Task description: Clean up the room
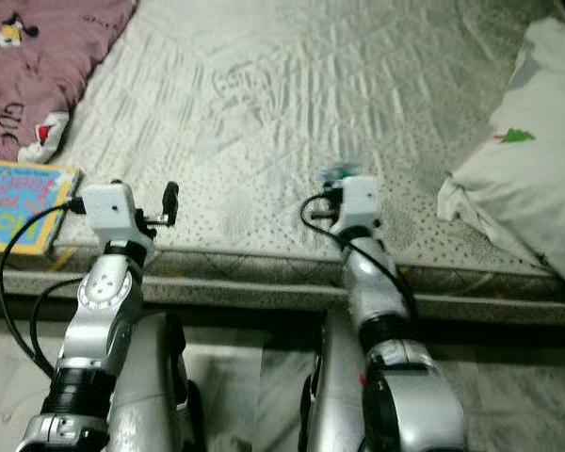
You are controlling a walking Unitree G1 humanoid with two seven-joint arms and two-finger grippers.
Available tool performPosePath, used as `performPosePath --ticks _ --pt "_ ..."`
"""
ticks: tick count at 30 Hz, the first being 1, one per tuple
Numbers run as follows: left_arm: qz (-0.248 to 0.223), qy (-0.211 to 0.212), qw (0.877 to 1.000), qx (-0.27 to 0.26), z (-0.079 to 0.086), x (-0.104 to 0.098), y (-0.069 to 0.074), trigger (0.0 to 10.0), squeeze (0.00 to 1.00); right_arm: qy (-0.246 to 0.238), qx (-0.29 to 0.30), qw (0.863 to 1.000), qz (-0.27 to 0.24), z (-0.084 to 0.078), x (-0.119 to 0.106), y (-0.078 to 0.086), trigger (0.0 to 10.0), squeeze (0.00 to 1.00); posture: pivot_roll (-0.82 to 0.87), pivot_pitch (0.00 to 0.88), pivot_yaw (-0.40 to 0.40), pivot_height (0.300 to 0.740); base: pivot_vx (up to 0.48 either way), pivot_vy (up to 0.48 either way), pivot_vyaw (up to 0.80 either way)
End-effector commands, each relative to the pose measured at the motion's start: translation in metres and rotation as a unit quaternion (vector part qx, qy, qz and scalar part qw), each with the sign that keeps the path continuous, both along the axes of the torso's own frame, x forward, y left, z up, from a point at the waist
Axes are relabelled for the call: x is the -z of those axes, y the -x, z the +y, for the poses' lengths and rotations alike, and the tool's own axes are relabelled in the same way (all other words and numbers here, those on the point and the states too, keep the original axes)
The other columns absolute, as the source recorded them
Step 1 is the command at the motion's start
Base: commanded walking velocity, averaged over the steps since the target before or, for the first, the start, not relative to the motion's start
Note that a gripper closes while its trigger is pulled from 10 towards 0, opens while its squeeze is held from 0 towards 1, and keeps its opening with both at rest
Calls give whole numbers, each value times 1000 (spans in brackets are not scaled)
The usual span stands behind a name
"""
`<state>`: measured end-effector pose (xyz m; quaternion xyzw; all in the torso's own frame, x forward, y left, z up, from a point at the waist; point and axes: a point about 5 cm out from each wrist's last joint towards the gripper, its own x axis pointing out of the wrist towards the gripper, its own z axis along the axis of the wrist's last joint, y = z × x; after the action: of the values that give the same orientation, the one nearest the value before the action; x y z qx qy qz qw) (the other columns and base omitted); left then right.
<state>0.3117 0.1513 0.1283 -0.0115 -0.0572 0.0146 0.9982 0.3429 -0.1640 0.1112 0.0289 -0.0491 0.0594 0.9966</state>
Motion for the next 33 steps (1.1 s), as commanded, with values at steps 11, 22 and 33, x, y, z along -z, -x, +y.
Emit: performPosePath --ticks 11,22,33 --pt "6 0 1000 -3 6 10 11 10000 0 -15 -25 999 -39 -2 -15 49 10000 0 -22 88 -2 538 0 0 0" --pt "23 -4 1000 -11 12 18 21 10000 0 -24 -30 999 -33 11 -21 61 10000 0 -13 109 10 582 0 0 0" --pt "24 -9 1000 9 7 16 17 10000 0 -23 -17 999 -23 11 -21 64 10000 0 -23 141 17 667 0 0 0"
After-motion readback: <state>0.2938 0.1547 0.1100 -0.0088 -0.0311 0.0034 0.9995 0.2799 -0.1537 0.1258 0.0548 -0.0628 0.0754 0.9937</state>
